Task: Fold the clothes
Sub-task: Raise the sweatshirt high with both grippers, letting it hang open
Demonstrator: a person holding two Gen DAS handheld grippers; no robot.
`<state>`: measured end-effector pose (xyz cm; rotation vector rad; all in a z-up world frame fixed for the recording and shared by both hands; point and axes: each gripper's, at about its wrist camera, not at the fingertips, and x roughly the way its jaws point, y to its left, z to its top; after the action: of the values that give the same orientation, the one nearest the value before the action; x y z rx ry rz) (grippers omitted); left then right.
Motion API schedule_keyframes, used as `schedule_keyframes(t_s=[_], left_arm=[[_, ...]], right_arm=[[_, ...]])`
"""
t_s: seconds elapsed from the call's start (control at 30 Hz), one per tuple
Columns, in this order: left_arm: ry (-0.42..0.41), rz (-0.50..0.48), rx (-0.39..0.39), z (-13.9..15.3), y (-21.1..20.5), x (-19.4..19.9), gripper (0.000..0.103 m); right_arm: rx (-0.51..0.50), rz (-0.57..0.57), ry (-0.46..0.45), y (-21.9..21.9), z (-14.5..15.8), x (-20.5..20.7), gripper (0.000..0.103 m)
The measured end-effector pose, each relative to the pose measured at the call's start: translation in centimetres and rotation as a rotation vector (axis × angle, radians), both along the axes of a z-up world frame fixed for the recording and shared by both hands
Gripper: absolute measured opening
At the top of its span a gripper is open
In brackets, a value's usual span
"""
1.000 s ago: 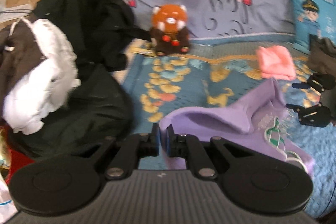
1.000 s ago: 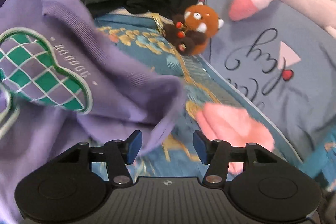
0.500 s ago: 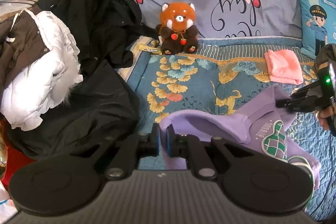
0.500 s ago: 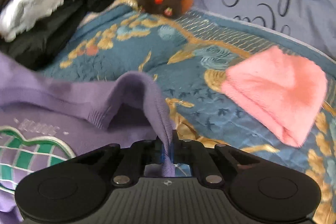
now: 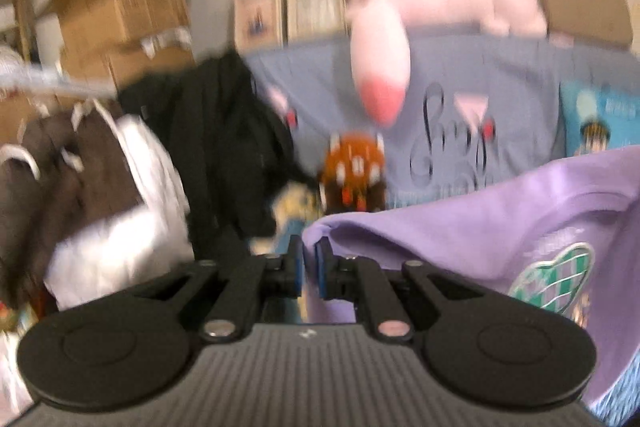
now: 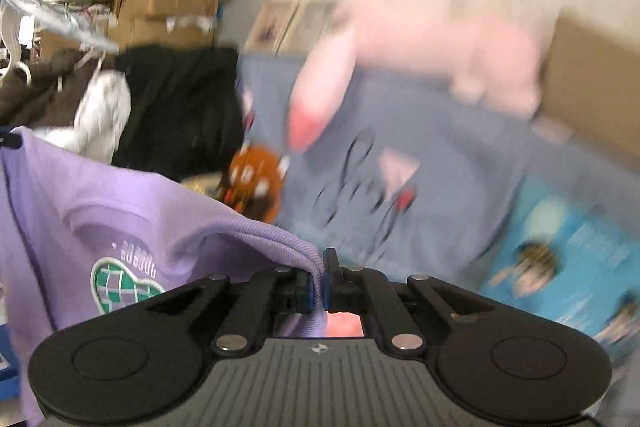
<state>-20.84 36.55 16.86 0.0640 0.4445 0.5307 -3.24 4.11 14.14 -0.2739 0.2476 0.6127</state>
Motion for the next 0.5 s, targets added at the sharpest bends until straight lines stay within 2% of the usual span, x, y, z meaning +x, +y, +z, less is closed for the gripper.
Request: schedule_keyframes(t_s=[0.17, 0.27, 0.3, 0.33, 0.4, 0.43, 0.47, 0.5], left_arm=[[-0.178, -0.007, 0.093, 6.5, -3.0, -3.5, 0.008], [-0.269, 0.030, 0.174, 9.3, -5.3, -6.0, 0.008], [-0.298, 0.056, 0.212, 10.2, -6.0, -6.9, 0.008], [-0.323, 0.060, 0.217, 11.0, -6.4, -7.9, 0.008], [-0.327, -0.045, 0.090, 12.0, -6.2, -8.6, 0.008], [-0.321, -0.110, 0.014, 12.4, -6.0, -8.8, 0.008], [-0.303, -0.136, -0.007, 12.3, -6.3, -8.6, 0.008], [-0.272, -0.117, 0.034, 11.6, -7.1, -7.9, 0.008]], right_arm=[[0.055, -0.049, -0.179, -4.8, 8.0, -8.4, 0.004], [0.078, -0.100, -0.273, -6.8, 10.6, -12.9, 0.004], [0.088, -0.121, -0.289, -7.7, 11.2, -14.1, 0.004], [0.103, -0.127, -0.279, -8.4, 11.5, -14.9, 0.004], [0.134, -0.134, -0.253, -9.9, 12.1, -16.4, 0.004], [0.108, -0.139, -0.252, -10.0, 11.9, -16.8, 0.004], [0.070, -0.158, -0.244, -9.7, 11.3, -17.0, 0.004], [0.042, -0.176, -0.223, -9.4, 10.5, -16.9, 0.004]])
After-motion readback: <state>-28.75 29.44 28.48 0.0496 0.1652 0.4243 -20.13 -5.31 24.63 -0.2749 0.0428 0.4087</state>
